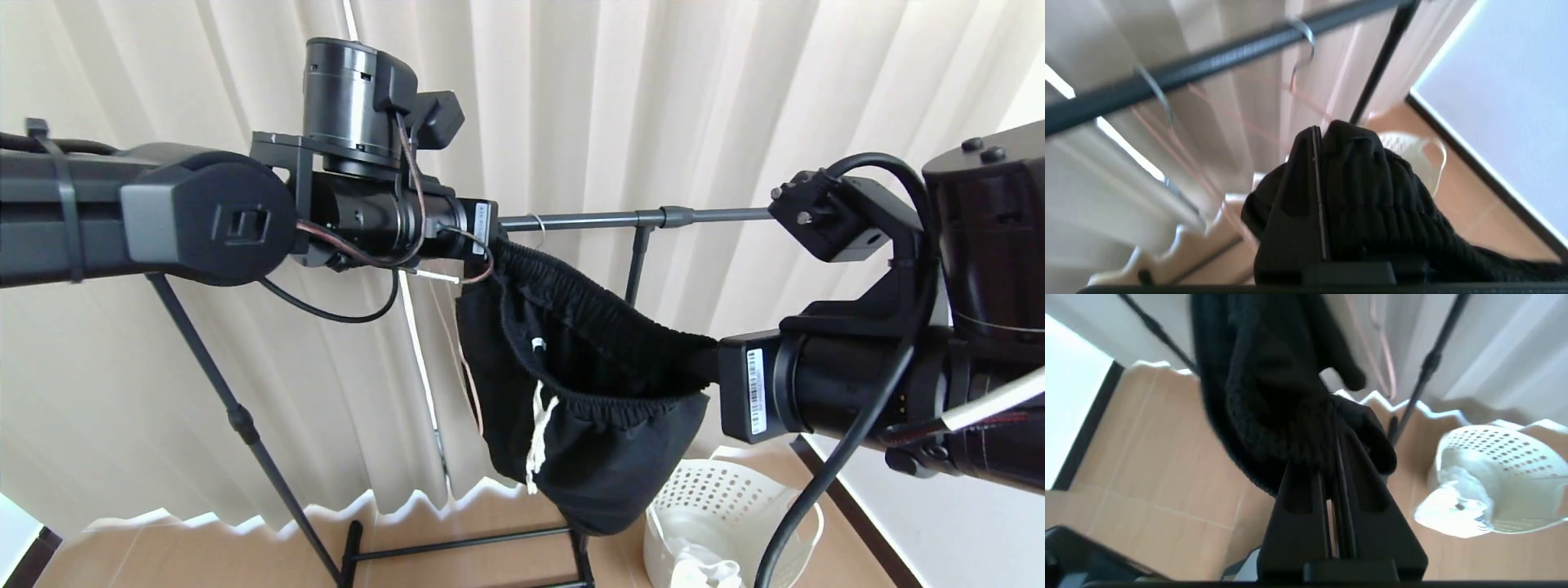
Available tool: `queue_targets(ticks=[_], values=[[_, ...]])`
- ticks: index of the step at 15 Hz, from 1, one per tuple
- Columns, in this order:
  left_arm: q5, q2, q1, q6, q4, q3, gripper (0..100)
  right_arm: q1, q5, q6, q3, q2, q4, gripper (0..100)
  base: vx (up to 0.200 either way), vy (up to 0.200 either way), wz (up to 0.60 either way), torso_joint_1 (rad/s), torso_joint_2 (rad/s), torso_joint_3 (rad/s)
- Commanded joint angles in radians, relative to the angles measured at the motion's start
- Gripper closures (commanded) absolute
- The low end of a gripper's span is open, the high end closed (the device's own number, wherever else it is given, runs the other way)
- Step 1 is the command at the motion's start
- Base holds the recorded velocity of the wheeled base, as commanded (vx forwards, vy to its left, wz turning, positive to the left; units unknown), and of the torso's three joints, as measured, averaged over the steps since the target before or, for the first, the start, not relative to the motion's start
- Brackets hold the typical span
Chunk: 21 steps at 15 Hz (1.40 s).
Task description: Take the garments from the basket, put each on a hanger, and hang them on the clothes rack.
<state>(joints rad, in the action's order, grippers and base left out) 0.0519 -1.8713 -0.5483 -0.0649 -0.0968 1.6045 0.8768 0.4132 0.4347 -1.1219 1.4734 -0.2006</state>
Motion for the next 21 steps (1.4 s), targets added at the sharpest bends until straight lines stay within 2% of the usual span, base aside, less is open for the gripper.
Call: queue_targets(ticks=[1,2,3,5,6,7,9,12,15,17,20,21], values=[[0.003,0.144,-0.010,0.000,-0.158,-0.017,100,-0.121,0.012,-0.010,-0.009,0.068,0.063,100,0.000,0.000,0.00,0.000,0.00,0.000],[0.003,0.144,-0.010,0.000,-0.158,-0.017,100,-0.121,0.012,-0.010,-0.009,0.068,0.063,100,0.000,0.000,0.00,0.000,0.00,0.000],[0.014,0.213,-0.041,0.002,-0.288,-0.057,100,-0.180,0.049,-0.011,-0.013,0.139,0.165,100,0.000,0.000,0.00,0.000,0.00,0.000],[0.055,0.256,-0.084,0.002,-0.350,-0.123,100,-0.206,0.064,0.001,-0.030,0.166,0.211,100,0.000,0.000,0.00,0.000,0.00,0.000],[0.055,0.256,-0.084,0.002,-0.350,-0.123,100,-0.206,0.064,0.001,-0.030,0.166,0.211,100,0.000,0.000,0.00,0.000,0.00,0.000],[0.103,0.288,-0.140,0.002,-0.354,-0.209,100,-0.206,0.068,0.079,-0.062,0.189,0.260,100,0.000,0.000,0.00,0.000,0.00,0.000],[0.151,0.313,-0.196,0.004,-0.360,-0.267,100,-0.206,0.079,0.137,-0.096,0.209,0.285,100,0.000,0.000,0.00,0.000,0.00,0.000],[0.164,0.342,-0.269,-0.006,-0.370,-0.353,100,-0.203,0.078,0.207,-0.110,0.225,0.340,100,0.000,0.000,0.00,0.000,0.00,0.000],[0.163,0.337,-0.338,-0.084,-0.366,-0.365,100,-0.196,0.078,0.217,-0.101,0.234,0.363,100,0.000,0.000,0.00,0.000,0.00,0.000],[0.164,0.328,-0.334,-0.107,-0.359,-0.379,100,-0.194,0.081,0.210,-0.084,0.222,0.357,100,0.000,0.000,0.00,0.000,0.00,0.000],[0.169,0.325,-0.314,-0.118,-0.357,-0.342,100,-0.196,0.081,0.174,-0.067,0.217,0.354,100,0.000,0.000,0.00,0.000,0.00,0.000],[0.177,0.325,-0.286,-0.116,-0.357,-0.304,100,-0.200,0.082,0.147,-0.056,0.216,0.353,0,0.000,0.000,0.00,0.000,0.00,0.000]])
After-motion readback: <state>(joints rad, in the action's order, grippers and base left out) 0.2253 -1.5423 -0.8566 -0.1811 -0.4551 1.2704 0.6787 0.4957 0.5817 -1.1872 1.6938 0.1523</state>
